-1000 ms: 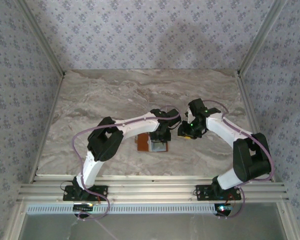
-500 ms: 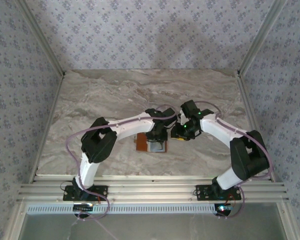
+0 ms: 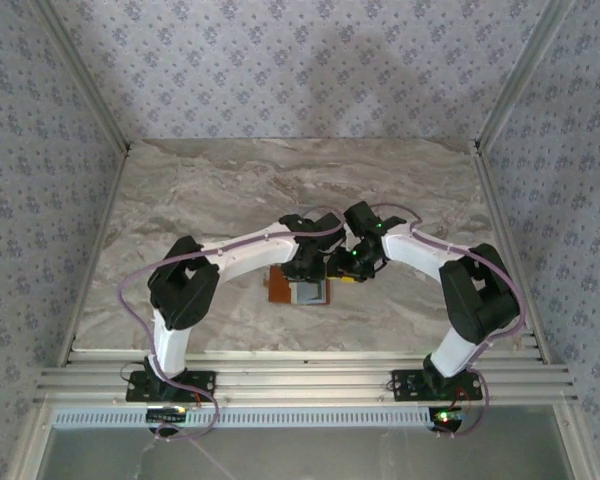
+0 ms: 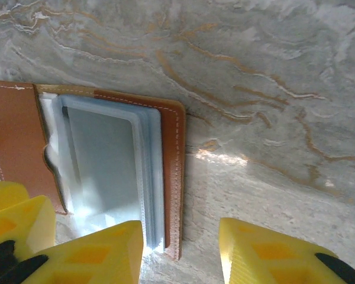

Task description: Take the credit cards out of the card holder

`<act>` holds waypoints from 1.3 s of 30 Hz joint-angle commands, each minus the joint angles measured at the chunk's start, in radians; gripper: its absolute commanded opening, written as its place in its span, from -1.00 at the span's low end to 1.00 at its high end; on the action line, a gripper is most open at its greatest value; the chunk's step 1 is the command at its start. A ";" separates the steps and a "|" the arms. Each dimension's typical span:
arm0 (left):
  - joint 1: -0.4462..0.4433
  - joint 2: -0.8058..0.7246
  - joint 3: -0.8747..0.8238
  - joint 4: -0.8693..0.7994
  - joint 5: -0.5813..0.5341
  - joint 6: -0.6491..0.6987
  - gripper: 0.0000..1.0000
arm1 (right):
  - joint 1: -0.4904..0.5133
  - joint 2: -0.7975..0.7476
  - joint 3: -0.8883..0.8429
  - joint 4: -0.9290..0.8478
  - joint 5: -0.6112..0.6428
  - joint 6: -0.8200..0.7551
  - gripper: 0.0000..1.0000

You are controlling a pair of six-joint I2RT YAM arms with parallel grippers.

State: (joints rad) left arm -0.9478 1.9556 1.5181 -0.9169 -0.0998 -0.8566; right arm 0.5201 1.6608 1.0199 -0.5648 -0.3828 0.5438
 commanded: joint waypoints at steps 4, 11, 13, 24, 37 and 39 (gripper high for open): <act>0.032 -0.109 -0.092 -0.067 -0.059 0.018 -0.46 | 0.021 0.028 0.047 -0.009 -0.001 0.022 -0.15; 0.076 -0.201 -0.207 0.008 -0.021 0.032 -0.45 | 0.041 0.052 0.071 -0.015 0.001 0.025 -0.16; 0.088 -0.218 -0.226 0.034 0.010 0.030 -0.46 | 0.047 0.052 0.074 -0.010 -0.003 0.031 -0.17; 0.235 -0.313 -0.445 0.175 0.156 0.032 -0.45 | 0.122 0.107 0.146 -0.031 0.028 0.044 -0.18; 0.271 -0.250 -0.506 0.232 0.221 0.063 -0.48 | 0.164 0.193 0.210 -0.085 0.079 0.052 -0.13; 0.270 -0.237 -0.512 0.233 0.227 0.065 -0.49 | 0.173 0.202 0.216 -0.083 0.072 0.052 -0.13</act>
State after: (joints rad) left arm -0.6842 1.6936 1.0218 -0.6937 0.1005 -0.8108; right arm 0.6773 1.8408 1.2045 -0.6113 -0.3286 0.5873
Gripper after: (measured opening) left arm 0.258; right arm 0.434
